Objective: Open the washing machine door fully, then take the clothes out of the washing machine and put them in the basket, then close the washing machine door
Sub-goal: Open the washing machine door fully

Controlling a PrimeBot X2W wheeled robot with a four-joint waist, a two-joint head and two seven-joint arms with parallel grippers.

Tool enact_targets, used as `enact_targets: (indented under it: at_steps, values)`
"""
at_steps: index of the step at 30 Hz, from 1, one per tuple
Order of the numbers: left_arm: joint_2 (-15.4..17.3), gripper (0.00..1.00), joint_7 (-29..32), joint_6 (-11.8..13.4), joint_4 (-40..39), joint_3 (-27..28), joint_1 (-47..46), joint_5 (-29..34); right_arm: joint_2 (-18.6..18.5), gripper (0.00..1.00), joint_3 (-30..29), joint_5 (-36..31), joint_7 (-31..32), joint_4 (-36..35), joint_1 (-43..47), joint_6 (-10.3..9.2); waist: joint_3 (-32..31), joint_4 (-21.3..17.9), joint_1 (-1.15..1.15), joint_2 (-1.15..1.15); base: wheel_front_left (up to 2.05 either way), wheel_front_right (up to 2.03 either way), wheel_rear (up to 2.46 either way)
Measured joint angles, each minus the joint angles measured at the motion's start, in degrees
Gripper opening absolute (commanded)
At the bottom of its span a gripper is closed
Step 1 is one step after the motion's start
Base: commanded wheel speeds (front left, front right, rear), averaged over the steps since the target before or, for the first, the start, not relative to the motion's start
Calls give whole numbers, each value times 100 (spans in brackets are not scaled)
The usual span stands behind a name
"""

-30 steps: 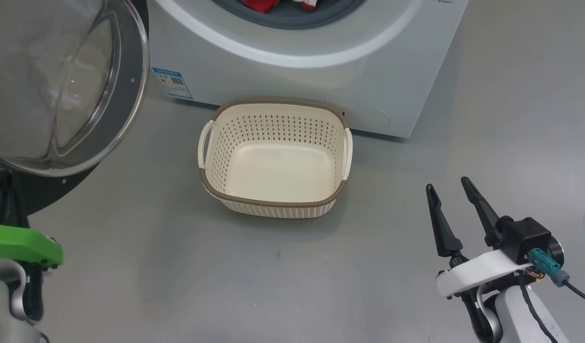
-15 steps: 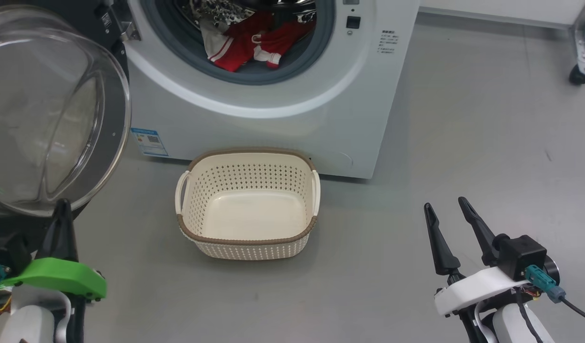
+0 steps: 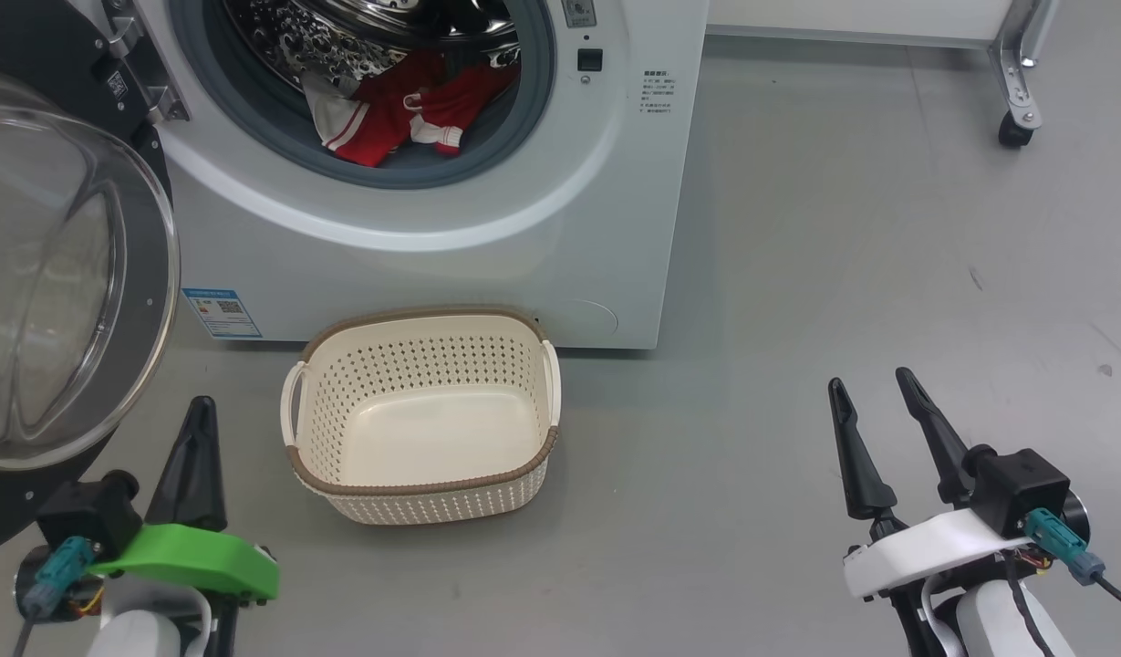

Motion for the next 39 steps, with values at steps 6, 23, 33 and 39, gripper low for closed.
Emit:
enact_targets:
  at_steps: [6,23,33,39]
  values:
    - [-178,0,-41,-2,-148,-77,177,3,2,100,-69,-1,0,-74,105,-1,3,-54,0,0,0,0,0]
    - [-196,100,-48,92,-391,-116,472,304,18,100,-102,-29,0,-222,157,-1,33,-64,0,0,0,0,0]
    - [-233,100,-49,100,-538,-98,525,316,30,100,-108,-55,0,-229,186,0,41,-60,0,0,0,0,0]
    - [-232,100,-49,100,-560,-107,587,398,33,100,-116,-56,0,-227,193,0,7,-56,0,0,0,0,0]
